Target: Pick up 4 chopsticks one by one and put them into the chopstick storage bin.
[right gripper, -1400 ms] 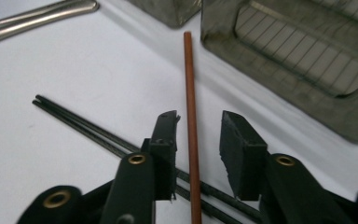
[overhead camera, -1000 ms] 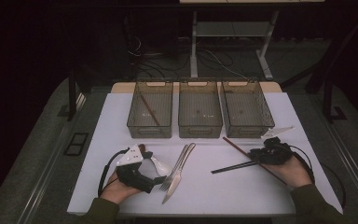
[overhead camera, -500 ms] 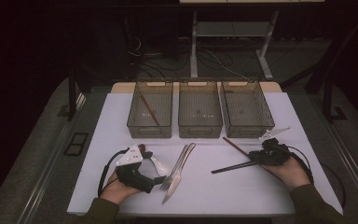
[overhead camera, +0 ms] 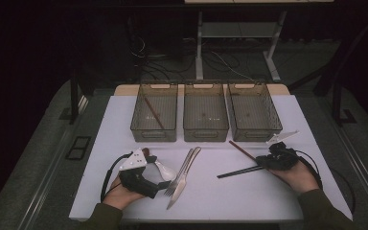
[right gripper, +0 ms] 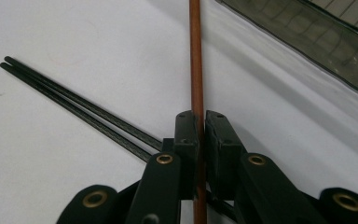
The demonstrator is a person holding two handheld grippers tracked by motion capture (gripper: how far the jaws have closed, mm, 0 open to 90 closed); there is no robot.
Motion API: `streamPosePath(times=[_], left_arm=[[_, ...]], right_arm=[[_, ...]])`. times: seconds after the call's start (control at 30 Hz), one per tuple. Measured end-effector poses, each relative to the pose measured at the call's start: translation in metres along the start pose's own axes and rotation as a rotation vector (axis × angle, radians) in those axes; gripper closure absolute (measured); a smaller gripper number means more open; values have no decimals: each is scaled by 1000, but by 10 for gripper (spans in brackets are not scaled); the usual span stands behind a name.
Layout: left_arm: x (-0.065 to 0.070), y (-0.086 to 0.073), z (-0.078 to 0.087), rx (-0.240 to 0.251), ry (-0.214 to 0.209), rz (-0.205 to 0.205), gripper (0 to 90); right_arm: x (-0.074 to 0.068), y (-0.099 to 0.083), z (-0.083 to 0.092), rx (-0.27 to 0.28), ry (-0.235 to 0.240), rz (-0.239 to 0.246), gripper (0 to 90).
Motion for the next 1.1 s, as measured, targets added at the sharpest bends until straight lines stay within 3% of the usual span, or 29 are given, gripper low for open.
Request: streamPosePath(times=[0.73, 1.1], left_arm=[[0, 0, 0, 1, 0, -1, 0], [0, 0, 0, 4, 2, 0, 0]], right_arm=[[-2, 2, 4, 11, 39, -14, 840], [-6, 3, 10, 20, 59, 4, 839]])
Point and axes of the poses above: each handheld gripper's, and its own axes: z roughly backward along the jaws, y roughly out of its top, x roughly to its right, the point moved 7 cm from there along -z, roughly forward along the jaws, and after that the axes turned 15 degrees about -z, right-handed, at the moved point
